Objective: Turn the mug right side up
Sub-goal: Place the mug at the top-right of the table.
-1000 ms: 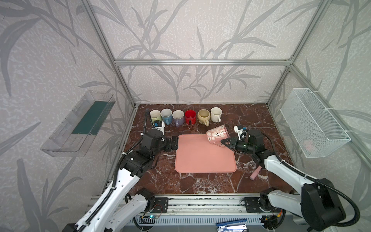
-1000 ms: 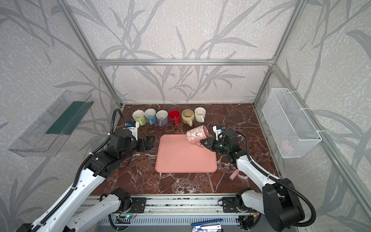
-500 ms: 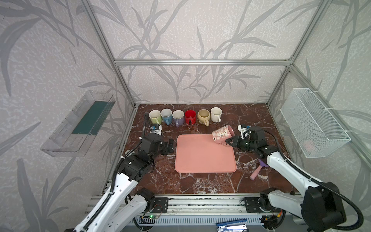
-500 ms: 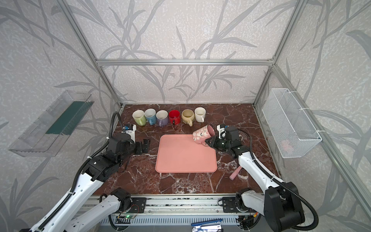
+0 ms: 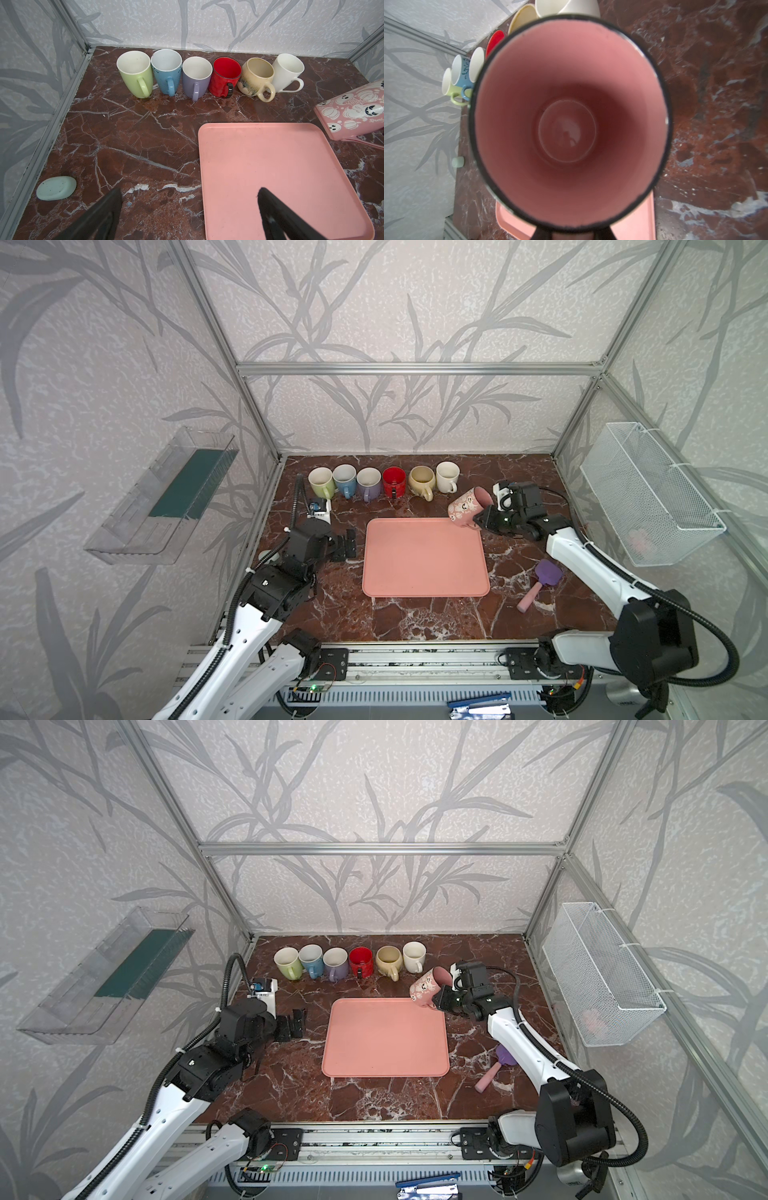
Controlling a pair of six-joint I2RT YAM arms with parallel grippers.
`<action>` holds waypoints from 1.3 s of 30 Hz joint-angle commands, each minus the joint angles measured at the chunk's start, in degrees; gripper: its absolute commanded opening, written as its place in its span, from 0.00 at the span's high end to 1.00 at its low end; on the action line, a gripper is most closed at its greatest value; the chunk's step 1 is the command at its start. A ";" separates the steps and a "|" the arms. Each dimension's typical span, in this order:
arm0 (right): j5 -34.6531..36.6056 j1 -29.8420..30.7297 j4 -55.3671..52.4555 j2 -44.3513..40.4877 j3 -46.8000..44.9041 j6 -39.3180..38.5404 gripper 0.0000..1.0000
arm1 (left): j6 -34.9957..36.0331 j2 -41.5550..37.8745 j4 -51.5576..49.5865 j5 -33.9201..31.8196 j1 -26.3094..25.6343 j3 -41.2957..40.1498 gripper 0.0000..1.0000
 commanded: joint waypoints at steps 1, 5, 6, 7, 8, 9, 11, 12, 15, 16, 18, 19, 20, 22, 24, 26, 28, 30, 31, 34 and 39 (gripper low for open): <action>5.24 -0.27 -0.76 1.05 7.00 -4.82 1.00 | 1.04 -0.77 -1.43 -1.30 -0.30 -0.68 0.01; 9.62 -0.24 -3.65 3.93 11.44 -7.62 1.00 | 1.23 -1.01 -1.40 -1.64 -0.31 -0.76 0.01; 10.60 -0.32 -4.16 4.57 12.35 -8.29 1.00 | 1.22 -0.96 -1.44 -1.73 -0.32 -0.79 0.01; 11.42 -0.30 -4.66 5.27 13.23 -9.02 1.00 | 1.30 -1.02 -1.35 -1.68 -0.33 -0.79 0.01; 12.42 -0.31 -5.18 6.04 14.19 -9.85 1.00 | 1.39 -1.00 -1.26 -1.68 -0.33 -0.85 0.01; 13.62 -0.28 -5.46 6.95 15.17 -10.53 1.00 | 1.38 -1.00 -1.33 -1.78 -0.33 -0.84 0.01; 15.24 -0.33 -5.66 8.43 16.56 -11.62 1.00 | 1.46 -1.02 -1.42 -1.93 -0.37 -0.80 0.01; 16.09 -0.33 -5.99 9.43 17.61 -12.19 1.00 | 1.49 -0.92 -1.43 -2.00 -0.33 -0.81 0.01; 17.37 -0.47 -6.07 12.30 20.45 -13.33 1.00 | 1.63 -1.01 -1.34 -2.19 -0.33 -0.89 0.01; 17.54 -0.58 -6.08 13.15 21.30 -13.67 1.00 | 1.68 -1.05 -1.28 -2.21 -0.33 -0.94 0.01; 18.32 -0.59 -6.76 15.38 23.83 -14.61 1.00 | 1.84 -1.03 -1.19 -2.34 -0.34 -1.01 0.01; 18.85 -0.59 -7.16 16.63 25.21 -15.14 1.00 | 1.93 -0.99 -1.20 -2.32 -0.33 -1.06 0.01; 19.31 -0.63 -7.37 17.73 26.39 -15.65 1.00 | 2.00 -1.01 -1.17 -2.39 -0.35 -1.02 0.01; 20.31 -0.59 -8.00 19.77 28.64 -16.88 1.00 | 2.09 -1.13 -1.17 -2.66 -0.34 -1.11 0.01; 21.28 -0.59 -8.15 22.73 30.41 -18.21 1.00 | 2.29 -1.42 -1.13 -3.15 -0.33 -1.18 0.01; 21.82 -0.59 -6.92 24.38 31.37 -19.88 1.00 | 2.49 -1.86 -0.90 -3.77 -0.33 -1.48 0.01; 22.98 -0.59 -5.44 25.89 31.82 -21.09 1.00 | 2.83 -2.13 -0.55 -3.96 -0.30 -1.84 0.01; 24.14 -0.68 -5.64 27.91 33.44 -21.79 1.00 | 2.94 -2.14 -0.45 -4.57 -0.27 -1.97 0.01; 24.37 -0.70 -5.78 28.84 34.25 -22.06 1.00 | 3.05 -2.14 -0.37 -4.82 -0.25 -1.98 0.01; 24.37 -0.68 -5.25 30.86 35.71 -22.46 1.00 | 3.33 -2.14 -0.12 -5.33 -0.17 -2.25 0.01; 24.63 -0.68 -4.41 33.80 38.02 -23.02 1.00 | 3.95 -1.96 -0.03 -5.58 -0.07 -2.43 0.01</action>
